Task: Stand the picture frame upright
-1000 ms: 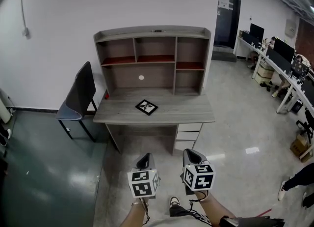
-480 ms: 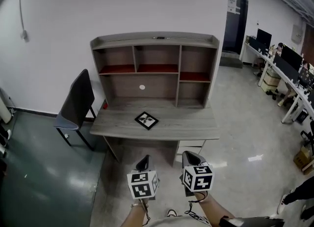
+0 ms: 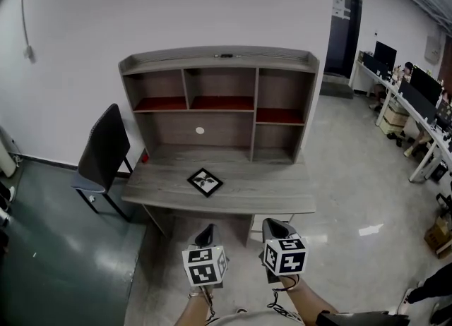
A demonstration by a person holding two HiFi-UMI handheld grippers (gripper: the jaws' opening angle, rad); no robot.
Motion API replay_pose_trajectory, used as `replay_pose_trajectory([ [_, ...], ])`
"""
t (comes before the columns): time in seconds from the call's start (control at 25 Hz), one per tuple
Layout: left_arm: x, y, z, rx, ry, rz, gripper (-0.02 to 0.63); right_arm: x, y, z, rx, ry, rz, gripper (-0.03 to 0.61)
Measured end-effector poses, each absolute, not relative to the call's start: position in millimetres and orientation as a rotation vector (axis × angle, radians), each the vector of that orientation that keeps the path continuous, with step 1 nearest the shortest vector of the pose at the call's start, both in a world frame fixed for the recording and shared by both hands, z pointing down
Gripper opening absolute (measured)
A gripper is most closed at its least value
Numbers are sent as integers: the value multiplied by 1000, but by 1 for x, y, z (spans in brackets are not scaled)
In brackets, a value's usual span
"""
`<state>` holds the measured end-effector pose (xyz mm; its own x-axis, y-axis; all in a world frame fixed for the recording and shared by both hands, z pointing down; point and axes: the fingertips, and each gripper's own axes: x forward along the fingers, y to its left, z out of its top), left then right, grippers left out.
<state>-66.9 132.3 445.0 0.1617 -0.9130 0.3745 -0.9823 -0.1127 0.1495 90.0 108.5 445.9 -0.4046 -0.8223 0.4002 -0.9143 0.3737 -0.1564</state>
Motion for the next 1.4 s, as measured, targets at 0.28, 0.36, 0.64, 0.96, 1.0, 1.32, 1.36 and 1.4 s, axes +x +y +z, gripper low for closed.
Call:
replay_pose_trajectory([
  [0.28,-71,115,454,2033,-1845,294,12,93,83,457,1496,-2396,560,32],
  [0.36,-75,114,457,2007,-1857,302,12,92,80,461,1481,-2396,571,32],
  [0.64,-87,105,467,1950,-1876,314,12,87,70,477,1429,-2384,606,32],
  [0.96,-95,64,469,1965,-1884,300,12,77,33,485,1413,-2379,592,32],
  [1.0,-97,57,469,1964,-1887,295,12,74,26,484,1410,-2381,585,32],
  [1.32,-116,-4,465,1968,-1893,283,12,55,-38,477,1409,-2384,562,32],
  [1.36,-118,-12,463,1970,-1895,282,12,52,-46,476,1411,-2384,561,32],
  [1.4,-121,-21,461,1973,-1897,281,12,50,-54,475,1413,-2383,562,32],
])
